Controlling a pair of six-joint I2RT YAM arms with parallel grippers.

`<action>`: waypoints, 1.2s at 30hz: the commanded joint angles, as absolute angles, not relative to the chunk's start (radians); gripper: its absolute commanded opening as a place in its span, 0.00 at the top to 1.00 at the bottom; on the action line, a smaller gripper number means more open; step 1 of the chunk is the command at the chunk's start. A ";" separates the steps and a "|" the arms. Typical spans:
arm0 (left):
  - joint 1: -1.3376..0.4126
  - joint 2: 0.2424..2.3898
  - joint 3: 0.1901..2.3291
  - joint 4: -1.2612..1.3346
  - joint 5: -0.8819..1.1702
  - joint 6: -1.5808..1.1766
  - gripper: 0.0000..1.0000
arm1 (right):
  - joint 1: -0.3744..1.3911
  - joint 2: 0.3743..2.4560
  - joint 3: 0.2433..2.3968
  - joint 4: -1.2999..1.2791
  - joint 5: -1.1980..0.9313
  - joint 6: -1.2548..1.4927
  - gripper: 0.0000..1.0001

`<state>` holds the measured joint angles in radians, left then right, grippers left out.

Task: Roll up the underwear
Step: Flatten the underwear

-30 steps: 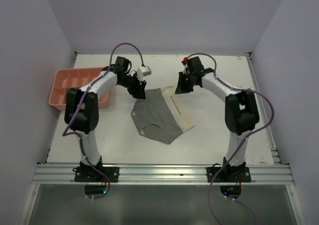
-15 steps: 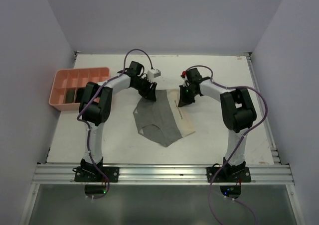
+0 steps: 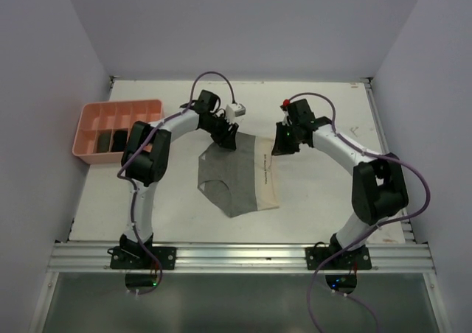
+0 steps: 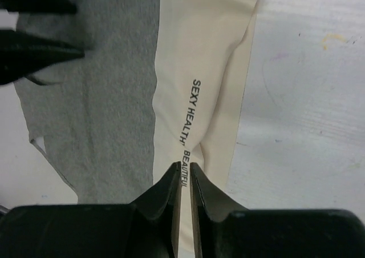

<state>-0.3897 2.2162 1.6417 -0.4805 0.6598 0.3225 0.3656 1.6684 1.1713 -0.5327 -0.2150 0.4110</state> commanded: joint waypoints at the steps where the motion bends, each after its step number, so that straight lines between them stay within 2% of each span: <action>1: -0.390 2.084 1.586 -0.534 0.689 0.411 0.49 | 0.354 1.725 1.271 -0.525 -0.120 0.442 0.85; 9: -0.446 1.910 1.373 -0.574 0.759 0.543 0.49 | 0.331 1.945 1.465 -0.531 -0.091 0.437 0.85; 15: -0.540 1.888 1.286 -0.482 0.753 0.558 0.49 | 0.318 2.036 1.545 -0.538 -0.064 0.431 0.84; 24: -0.663 1.898 1.285 -0.374 0.772 0.598 0.49 | 0.301 2.098 1.600 -0.522 -0.083 0.423 0.83; 36: -0.830 1.942 1.247 -0.080 0.699 0.512 0.52 | 0.293 2.172 1.614 -0.543 -0.110 0.405 0.87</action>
